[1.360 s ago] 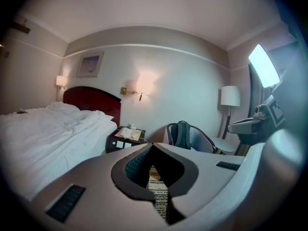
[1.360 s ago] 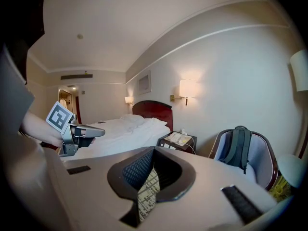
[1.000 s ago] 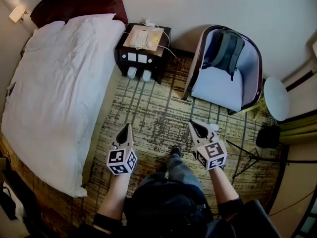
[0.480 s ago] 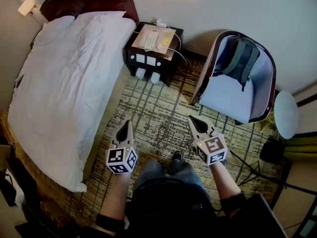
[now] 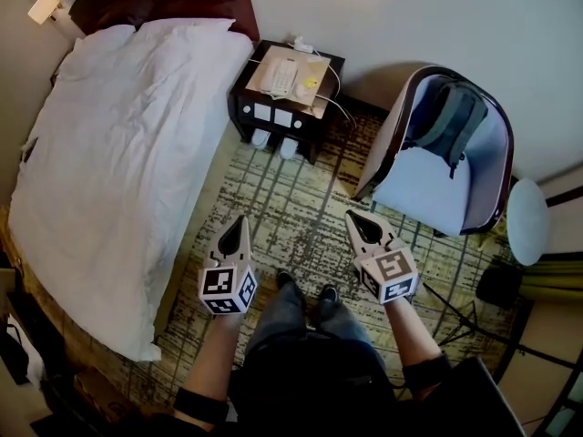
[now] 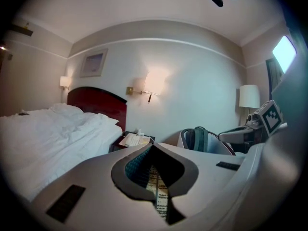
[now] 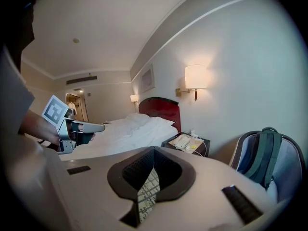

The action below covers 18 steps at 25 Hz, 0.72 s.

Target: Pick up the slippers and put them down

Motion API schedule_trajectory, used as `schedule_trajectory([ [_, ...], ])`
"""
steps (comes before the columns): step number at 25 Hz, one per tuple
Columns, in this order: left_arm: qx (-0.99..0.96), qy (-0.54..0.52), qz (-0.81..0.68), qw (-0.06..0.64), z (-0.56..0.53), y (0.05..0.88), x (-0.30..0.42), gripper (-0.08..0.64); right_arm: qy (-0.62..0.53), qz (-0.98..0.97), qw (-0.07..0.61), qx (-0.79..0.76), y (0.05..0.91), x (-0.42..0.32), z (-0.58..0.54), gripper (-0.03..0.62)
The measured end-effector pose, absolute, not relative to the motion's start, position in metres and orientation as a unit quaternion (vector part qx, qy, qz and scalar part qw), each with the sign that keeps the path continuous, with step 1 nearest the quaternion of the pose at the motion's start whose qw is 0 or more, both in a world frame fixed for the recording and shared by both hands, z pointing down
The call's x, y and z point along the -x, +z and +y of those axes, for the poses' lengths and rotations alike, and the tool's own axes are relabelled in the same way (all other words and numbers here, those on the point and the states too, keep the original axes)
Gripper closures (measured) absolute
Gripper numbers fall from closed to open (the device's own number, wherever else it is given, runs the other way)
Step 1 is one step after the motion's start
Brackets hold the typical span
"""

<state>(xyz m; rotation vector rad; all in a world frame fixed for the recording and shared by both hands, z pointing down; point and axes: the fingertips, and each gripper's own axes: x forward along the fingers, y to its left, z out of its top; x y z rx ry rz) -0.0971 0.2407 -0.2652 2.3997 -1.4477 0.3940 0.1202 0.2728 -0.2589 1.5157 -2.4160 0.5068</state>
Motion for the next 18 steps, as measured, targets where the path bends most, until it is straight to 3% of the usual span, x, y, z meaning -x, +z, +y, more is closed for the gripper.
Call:
schedule_trajectory([
  [18, -0.856, 0.15, -0.472, 0.15, 0.147, -0.241, 0.118, 0.56, 0.156, -0.82, 0.123, -0.537, -0.252, -0.09, 0.174, 0.578],
])
